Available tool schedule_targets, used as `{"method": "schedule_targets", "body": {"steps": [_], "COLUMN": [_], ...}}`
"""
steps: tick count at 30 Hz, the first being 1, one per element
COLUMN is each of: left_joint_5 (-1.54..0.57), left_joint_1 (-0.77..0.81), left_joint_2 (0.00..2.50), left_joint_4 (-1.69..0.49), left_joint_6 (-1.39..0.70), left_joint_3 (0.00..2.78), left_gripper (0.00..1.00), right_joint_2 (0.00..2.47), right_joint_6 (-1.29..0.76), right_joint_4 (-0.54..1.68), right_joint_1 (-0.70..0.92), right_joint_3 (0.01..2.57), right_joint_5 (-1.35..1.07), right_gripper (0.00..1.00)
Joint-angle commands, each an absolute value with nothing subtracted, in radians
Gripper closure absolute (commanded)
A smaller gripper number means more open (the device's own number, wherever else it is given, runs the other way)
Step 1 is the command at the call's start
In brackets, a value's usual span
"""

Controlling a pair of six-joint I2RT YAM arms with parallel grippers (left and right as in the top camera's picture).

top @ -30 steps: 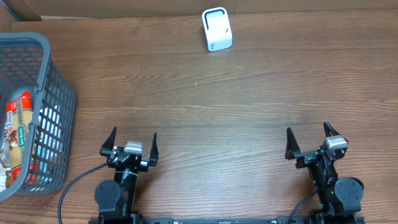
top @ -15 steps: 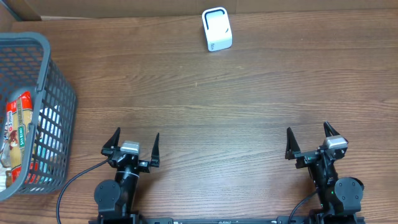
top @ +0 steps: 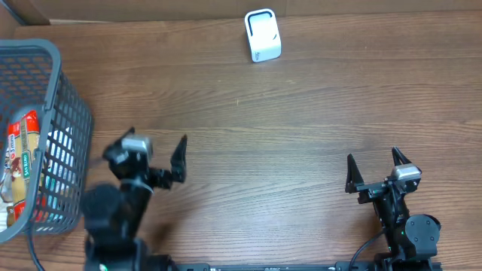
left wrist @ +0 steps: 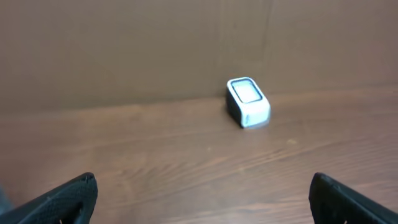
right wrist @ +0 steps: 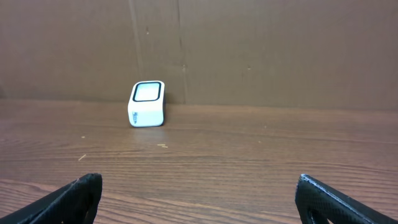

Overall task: Scan the item barcode
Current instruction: 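Move the left gripper into the grey basket toward the items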

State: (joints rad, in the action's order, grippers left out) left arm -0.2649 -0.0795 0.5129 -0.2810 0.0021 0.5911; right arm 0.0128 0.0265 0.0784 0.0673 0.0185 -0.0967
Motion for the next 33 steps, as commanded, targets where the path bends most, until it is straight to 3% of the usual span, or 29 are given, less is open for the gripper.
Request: {"method": "schedule_targets", "body": {"steps": [1, 8, 14, 17, 24, 29, 33], "left_joint_5": [-0.297, -0.184, -0.203, -0.134, 0.051, 0.022, 0.022], "left_joint_1": [-0.076, -0.080, -0.080, -0.118, -0.489, -0.710, -0.775], "left_joint_2": [0.720, 1.250, 1.514, 1.563, 1.579, 1.618, 1.665], "left_joint_4": [-0.418, -0.991, -1.173, -1.205, -1.253, -1.259, -1.256], "left_joint_6": [-0.022, 0.045, 0.064, -0.036, -0.439, -0.416, -0.302], "left_joint_3": [0.891, 1.680, 2.048, 2.120, 2.127, 2.127, 2.116], "left_gripper": [0.00, 0.00, 0.00, 0.00, 0.06, 0.07, 0.10], "right_joint_2": [0.003, 0.003, 0.003, 0.003, 0.003, 0.003, 0.003], "right_joint_6": [0.031, 0.031, 0.031, 0.031, 0.031, 0.031, 0.031], "right_joint_4": [0.073, 0.073, 0.073, 0.073, 0.073, 0.073, 0.073], "right_joint_1": [0.073, 0.073, 0.073, 0.073, 0.073, 0.073, 0.073], "right_joint_3": [0.008, 0.008, 0.008, 0.008, 0.008, 0.008, 0.008], "right_joint_5": [-0.087, -0.087, -0.087, -0.087, -0.087, -0.087, -0.087], "right_gripper": [0.00, 0.00, 0.00, 0.00, 0.00, 0.00, 0.00]}}
